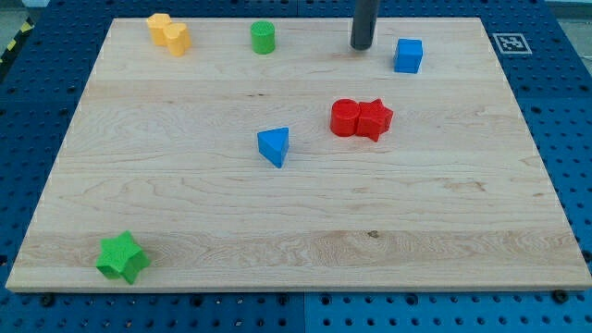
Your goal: Push the green circle down a bit
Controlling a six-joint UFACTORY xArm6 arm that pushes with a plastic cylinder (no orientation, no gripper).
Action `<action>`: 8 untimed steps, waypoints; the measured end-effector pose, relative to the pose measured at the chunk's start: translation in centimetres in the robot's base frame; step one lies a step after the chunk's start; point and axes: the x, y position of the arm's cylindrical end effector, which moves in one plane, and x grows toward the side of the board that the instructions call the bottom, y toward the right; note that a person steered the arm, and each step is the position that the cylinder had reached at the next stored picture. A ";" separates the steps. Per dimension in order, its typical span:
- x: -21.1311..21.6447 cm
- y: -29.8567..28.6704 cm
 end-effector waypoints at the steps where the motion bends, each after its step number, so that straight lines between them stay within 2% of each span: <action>1: -1.0 0.0; 2: -4.0 -2.4; 3: -4.6 -4.3; 5: -4.6 -14.4; 6: -4.4 -17.0; 8: -4.6 -13.7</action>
